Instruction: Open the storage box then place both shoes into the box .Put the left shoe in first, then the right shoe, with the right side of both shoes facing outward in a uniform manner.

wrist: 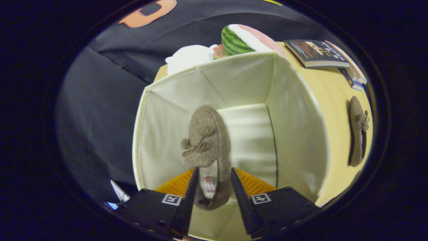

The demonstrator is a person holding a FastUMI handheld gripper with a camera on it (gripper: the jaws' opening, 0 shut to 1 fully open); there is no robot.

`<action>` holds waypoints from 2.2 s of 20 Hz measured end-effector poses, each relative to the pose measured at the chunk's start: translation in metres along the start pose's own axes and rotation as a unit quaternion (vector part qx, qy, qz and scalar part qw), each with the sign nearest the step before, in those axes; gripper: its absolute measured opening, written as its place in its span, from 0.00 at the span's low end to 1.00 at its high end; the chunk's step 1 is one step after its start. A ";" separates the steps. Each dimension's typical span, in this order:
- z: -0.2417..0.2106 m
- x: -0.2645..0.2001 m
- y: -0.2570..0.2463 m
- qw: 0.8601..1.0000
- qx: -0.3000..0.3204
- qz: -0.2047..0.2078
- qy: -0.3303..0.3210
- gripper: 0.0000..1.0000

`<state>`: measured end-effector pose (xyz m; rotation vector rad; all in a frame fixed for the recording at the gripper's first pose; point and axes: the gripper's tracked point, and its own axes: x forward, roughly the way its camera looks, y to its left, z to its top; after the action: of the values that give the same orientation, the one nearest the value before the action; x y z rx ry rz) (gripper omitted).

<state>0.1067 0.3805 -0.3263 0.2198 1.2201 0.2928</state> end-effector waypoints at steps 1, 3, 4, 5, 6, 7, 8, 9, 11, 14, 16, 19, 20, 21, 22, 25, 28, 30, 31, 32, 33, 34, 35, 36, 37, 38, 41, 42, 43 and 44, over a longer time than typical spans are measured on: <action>0.000 -0.014 0.002 1.000 -0.013 0.009 -0.005 0.73; -0.003 -0.042 0.010 0.999 -0.036 0.035 -0.013 0.88; -0.005 -0.064 0.008 0.998 -0.044 0.044 -0.019 0.96; -0.004 -0.083 0.007 0.997 -0.051 0.052 -0.027 0.96; -0.003 -0.100 0.005 0.996 -0.062 0.058 -0.033 0.96; -0.001 -0.116 0.000 0.994 -0.075 0.060 -0.044 0.96; 0.003 -0.130 -0.008 0.993 -0.088 0.060 -0.056 0.96; 0.008 -0.142 -0.018 0.991 -0.100 0.059 -0.064 0.96; 0.019 -0.158 -0.040 0.989 -0.108 0.057 -0.079 0.96; 0.030 -0.178 -0.086 0.991 -0.095 0.052 -0.084 0.96; 0.037 -0.180 -0.126 0.993 -0.080 0.044 -0.080 0.96; 0.047 -0.174 -0.189 0.995 -0.060 0.021 -0.072 0.96; 0.049 -0.171 -0.213 0.996 -0.053 0.005 -0.070 0.96; 0.052 -0.170 -0.235 0.996 -0.047 -0.012 -0.071 0.96; 0.055 -0.169 -0.257 0.996 -0.043 -0.028 -0.073 0.96; 0.057 -0.165 -0.316 0.994 -0.035 -0.070 -0.075 0.96; 0.054 -0.160 -0.367 0.992 -0.024 -0.104 -0.069 0.96; 0.051 -0.158 -0.396 0.989 -0.021 -0.127 -0.074 0.97; 0.046 -0.155 -0.409 0.988 -0.015 -0.137 -0.069 0.96; 0.035 -0.153 -0.420 0.988 -0.010 -0.140 -0.058 0.96; 0.028 -0.146 -0.426 0.990 -0.004 -0.134 -0.047 0.96; 0.020 -0.140 -0.434 0.991 0.006 -0.132 -0.036 0.96; 0.016 -0.135 -0.444 0.990 0.012 -0.138 -0.029 0.95; 0.012 -0.130 -0.454 0.989 0.018 -0.148 -0.022 0.95; 0.011 -0.125 -0.460 0.988 0.023 -0.154 -0.019 0.93; 0.012 -0.116 -0.466 0.987 0.027 -0.160 -0.013 0.92; 0.009 -0.103 -0.474 0.986 0.042 -0.162 0.001 0.83; 0.007 -0.101 -0.474 0.986 0.053 -0.158 0.004 0.81; 0.007 -0.097 -0.471 0.987 0.061 -0.149 0.006 0.70; 0.006 -0.093 -0.468 0.988 0.062 -0.141 0.010 0.58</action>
<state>0.1309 -0.0917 -0.3920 0.1486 1.2732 -0.0266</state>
